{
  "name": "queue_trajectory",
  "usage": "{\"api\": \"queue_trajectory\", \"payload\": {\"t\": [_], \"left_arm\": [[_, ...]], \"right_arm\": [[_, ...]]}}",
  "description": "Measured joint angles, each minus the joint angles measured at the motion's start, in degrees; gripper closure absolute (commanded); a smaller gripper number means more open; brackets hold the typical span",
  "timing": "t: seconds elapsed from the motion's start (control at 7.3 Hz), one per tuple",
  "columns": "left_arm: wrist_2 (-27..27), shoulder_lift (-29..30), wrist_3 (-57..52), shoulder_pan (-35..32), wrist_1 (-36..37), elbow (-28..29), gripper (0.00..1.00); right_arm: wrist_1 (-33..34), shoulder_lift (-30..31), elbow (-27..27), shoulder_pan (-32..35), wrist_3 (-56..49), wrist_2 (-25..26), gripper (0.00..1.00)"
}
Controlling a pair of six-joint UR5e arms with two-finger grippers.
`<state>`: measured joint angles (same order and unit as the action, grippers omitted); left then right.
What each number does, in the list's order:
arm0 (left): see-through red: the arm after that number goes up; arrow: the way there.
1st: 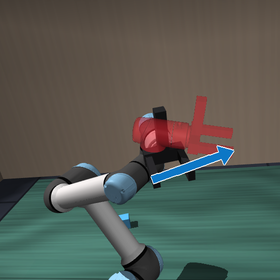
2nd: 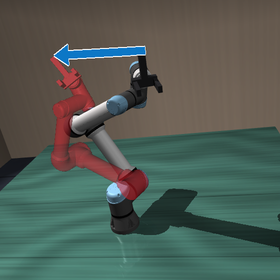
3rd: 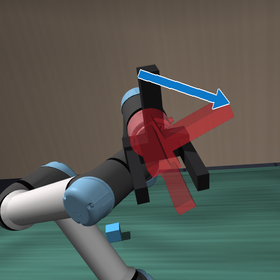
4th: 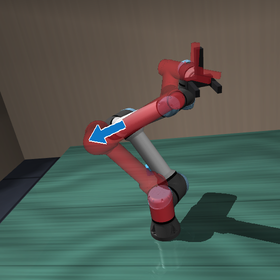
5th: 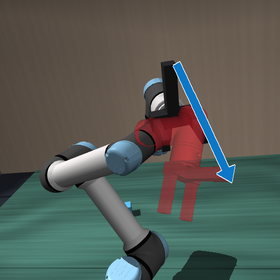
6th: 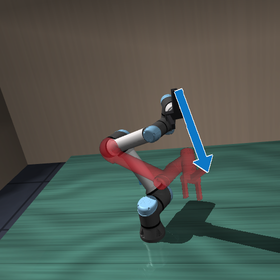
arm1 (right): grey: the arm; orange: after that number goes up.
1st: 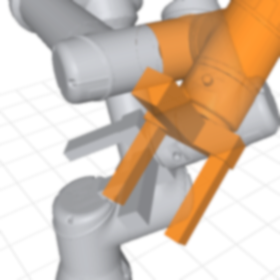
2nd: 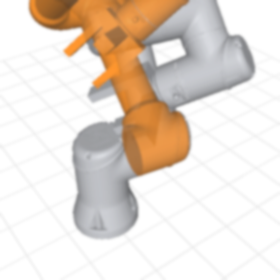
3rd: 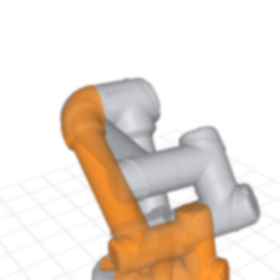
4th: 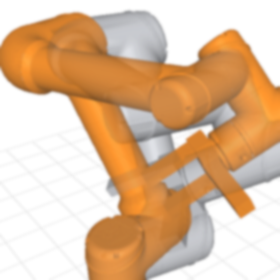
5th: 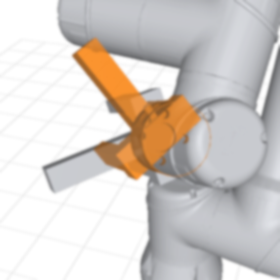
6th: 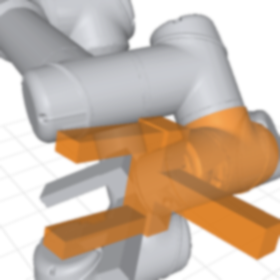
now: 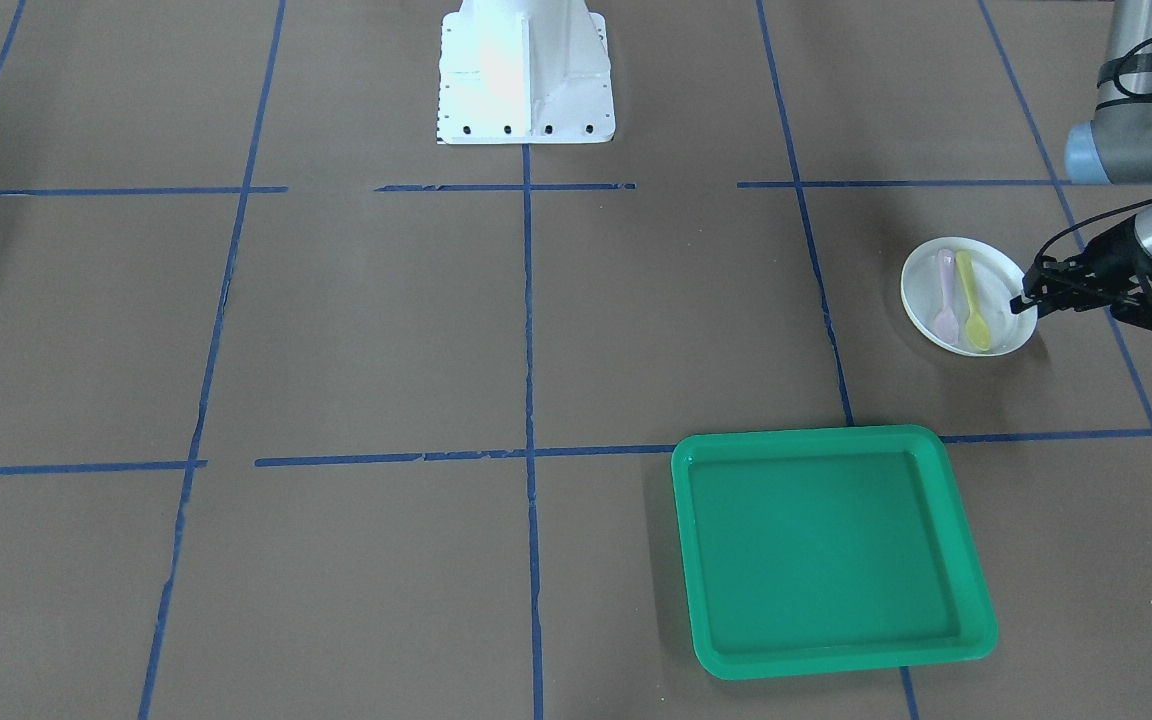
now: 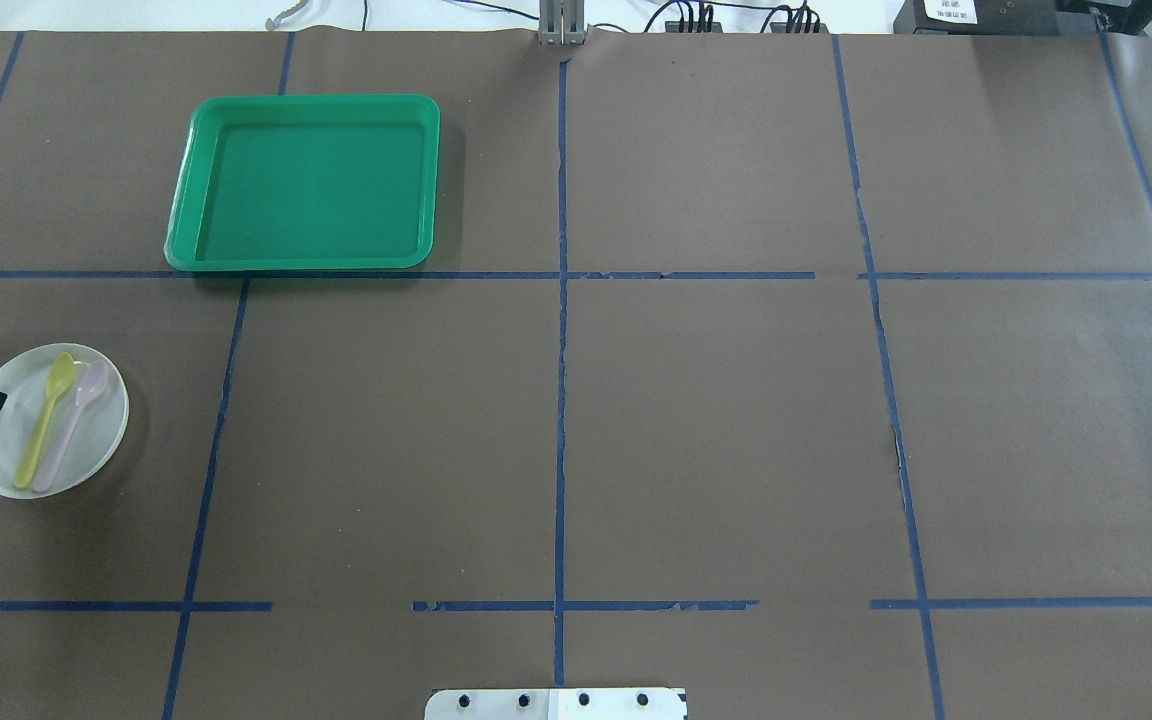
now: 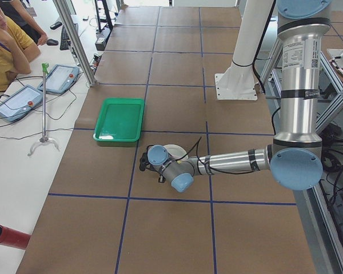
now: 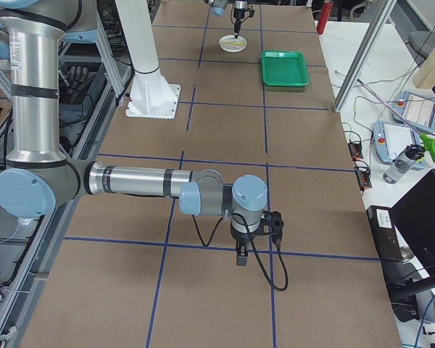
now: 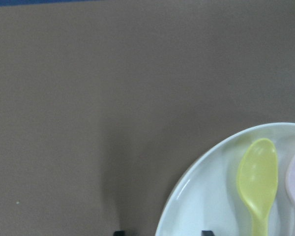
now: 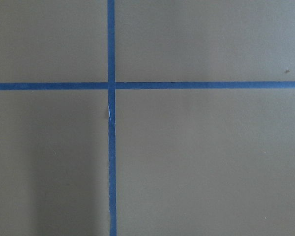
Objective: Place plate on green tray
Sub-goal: 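Lower the left gripper to the rim of the white plate and grasp it, then lift the plate with the left gripper and carry it onto the green tray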
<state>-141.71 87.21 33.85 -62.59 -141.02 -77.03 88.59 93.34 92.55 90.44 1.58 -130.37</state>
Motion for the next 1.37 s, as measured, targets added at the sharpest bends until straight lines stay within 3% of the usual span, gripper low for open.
{"api": "queue_trajectory", "payload": {"t": [0.41,0.82,1.1,1.37], "left_arm": [[-1.06,-0.33,0.01,-0.01,0.15,-0.08,1.00],[-10.52,-0.10,2.06,-1.12,0.53,-2.96,1.00],[-12.69,4.73,8.00,-3.06,1.60,-3.40,1.00],[-12.32,14.58,10.69,-4.06,10.61,-1.81,1.00]], "right_arm": [[0.00,0.00,0.00,0.00,0.00,-0.02,0.00],[0.00,0.00,0.00,0.00,0.00,-0.03,0.00],[0.00,0.00,0.00,0.00,0.00,-0.04,0.00],[0.00,0.00,0.00,0.00,0.00,-0.03,0.00]]}}
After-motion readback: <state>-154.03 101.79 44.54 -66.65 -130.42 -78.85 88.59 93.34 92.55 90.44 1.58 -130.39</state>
